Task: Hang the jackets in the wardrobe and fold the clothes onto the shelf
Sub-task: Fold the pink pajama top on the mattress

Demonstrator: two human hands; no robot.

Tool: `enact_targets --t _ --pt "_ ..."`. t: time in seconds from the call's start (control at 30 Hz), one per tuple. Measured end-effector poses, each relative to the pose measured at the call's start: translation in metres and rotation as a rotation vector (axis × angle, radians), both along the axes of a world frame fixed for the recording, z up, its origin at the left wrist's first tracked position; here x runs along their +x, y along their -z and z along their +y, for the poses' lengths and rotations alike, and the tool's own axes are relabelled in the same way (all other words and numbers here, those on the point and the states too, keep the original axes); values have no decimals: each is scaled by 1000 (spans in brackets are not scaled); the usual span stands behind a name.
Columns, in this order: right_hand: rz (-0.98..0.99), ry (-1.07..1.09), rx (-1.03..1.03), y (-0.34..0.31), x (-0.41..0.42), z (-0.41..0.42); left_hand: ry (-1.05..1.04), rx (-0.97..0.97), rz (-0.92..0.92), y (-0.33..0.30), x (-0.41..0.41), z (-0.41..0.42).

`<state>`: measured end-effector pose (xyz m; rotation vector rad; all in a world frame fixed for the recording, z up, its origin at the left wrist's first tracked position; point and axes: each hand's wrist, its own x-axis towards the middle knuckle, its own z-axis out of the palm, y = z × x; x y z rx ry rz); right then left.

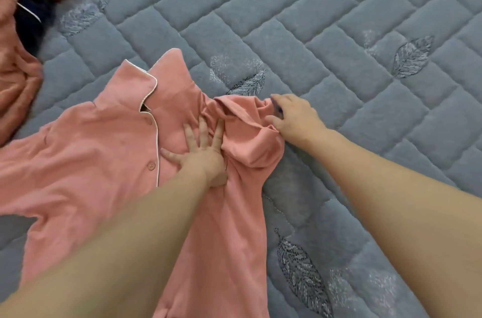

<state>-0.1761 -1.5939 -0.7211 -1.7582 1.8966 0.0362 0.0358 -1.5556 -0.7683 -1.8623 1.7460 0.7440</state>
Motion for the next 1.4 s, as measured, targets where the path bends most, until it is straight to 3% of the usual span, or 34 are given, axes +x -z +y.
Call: enact_targets --t 0.13,0.37,0.47,0.63,0.77,0.87,1.03,1.17,1.27,1.33,1.4 --pt "-167 7 49 4 23 -28 7 6 -13 -2 -2 1" --pt "-335 500 -84 -16 2 22 10 84 -32 -16 -6 -1" --pt "-430 613 24 -14 18 49 25 107 -64 -20 -9 0" --pt "-423 582 209 -16 15 29 27 74 -52 -11 -7 0" --pt "-752 908 212 -22 32 29 20 55 -73 -6 -7 0" --pt "-1019 1155 133 -26 45 45 15 29 -61 -5 -5 -1" --pt "-944 1130 -64 -51 31 81 29 -96 48 -19 2 15" --pt "-1156 1363 -452 -95 -28 104 -151 -95 88 -30 13 26" --pt "-1247 1465 -659 -121 -91 121 -154 -55 98 -45 -5 29" --pt "-1251 1552 -566 -121 -120 139 -93 -47 199 -55 -38 35" --pt "-1117 1670 -327 -107 -137 161 10 22 292 -59 -73 51"
